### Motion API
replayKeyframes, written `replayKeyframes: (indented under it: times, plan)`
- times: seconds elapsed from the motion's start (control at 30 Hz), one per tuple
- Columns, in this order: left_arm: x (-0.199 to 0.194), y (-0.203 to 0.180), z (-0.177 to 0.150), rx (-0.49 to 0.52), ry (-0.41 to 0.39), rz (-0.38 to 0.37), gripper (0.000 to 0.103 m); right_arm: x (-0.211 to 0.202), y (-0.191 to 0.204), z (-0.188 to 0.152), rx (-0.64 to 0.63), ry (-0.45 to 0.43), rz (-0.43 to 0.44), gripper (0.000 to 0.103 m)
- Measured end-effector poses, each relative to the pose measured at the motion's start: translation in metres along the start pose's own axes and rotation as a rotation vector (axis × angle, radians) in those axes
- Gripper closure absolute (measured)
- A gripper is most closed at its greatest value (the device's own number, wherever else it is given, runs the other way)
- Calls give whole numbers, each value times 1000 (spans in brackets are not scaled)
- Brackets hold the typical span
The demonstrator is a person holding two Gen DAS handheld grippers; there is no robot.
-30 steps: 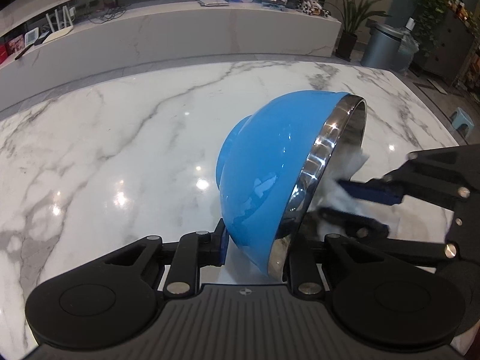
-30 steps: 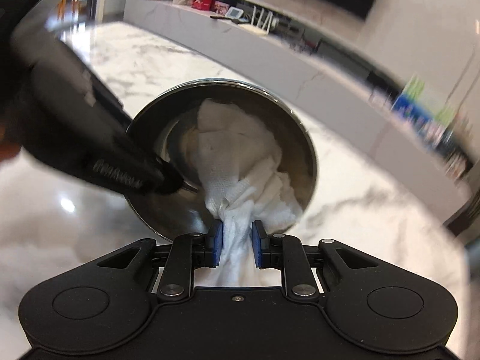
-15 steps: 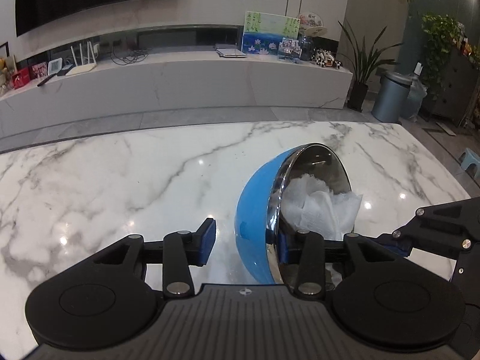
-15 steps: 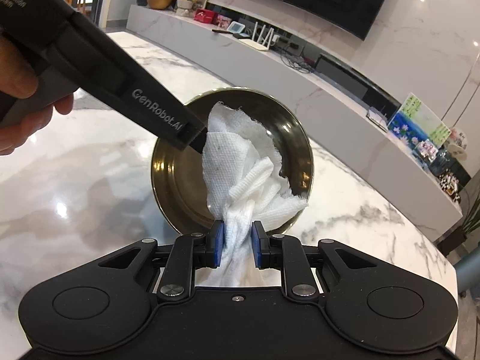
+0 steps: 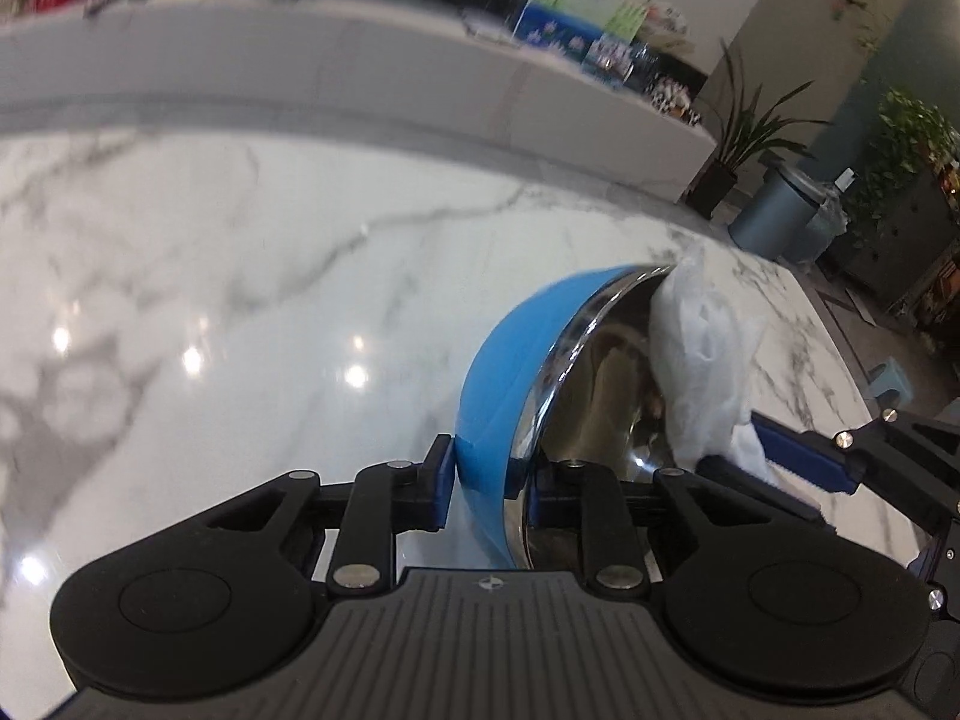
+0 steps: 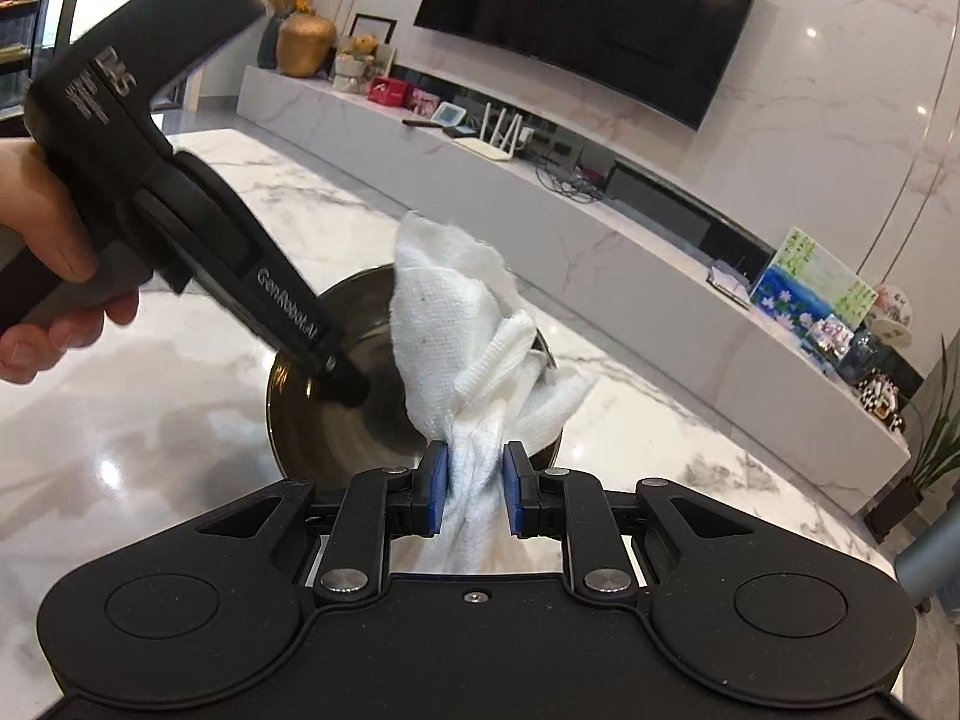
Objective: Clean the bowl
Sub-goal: 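Lift the cloth toward the bowl rim with the right gripper while the left gripper holds the bowl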
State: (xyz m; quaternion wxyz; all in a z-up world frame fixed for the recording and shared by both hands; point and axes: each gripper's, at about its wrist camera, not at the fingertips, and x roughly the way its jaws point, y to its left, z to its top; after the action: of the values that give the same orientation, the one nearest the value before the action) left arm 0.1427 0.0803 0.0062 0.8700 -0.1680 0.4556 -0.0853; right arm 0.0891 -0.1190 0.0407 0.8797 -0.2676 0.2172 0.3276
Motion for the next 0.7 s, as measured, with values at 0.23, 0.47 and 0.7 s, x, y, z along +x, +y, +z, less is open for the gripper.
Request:
replayKeyframes:
  times: [0.23, 0.47, 0.7]
  plan:
    - [10, -6, -7, 18, 104, -43, 83, 0, -7, 7, 19, 16, 43, 86]
    - [15, -12, -12, 73, 171, -85, 83, 13, -15, 12, 80, 92, 107, 86]
    - [18, -20, -15, 103, 219, -125, 84, 17, -15, 13, 98, 168, 145, 86]
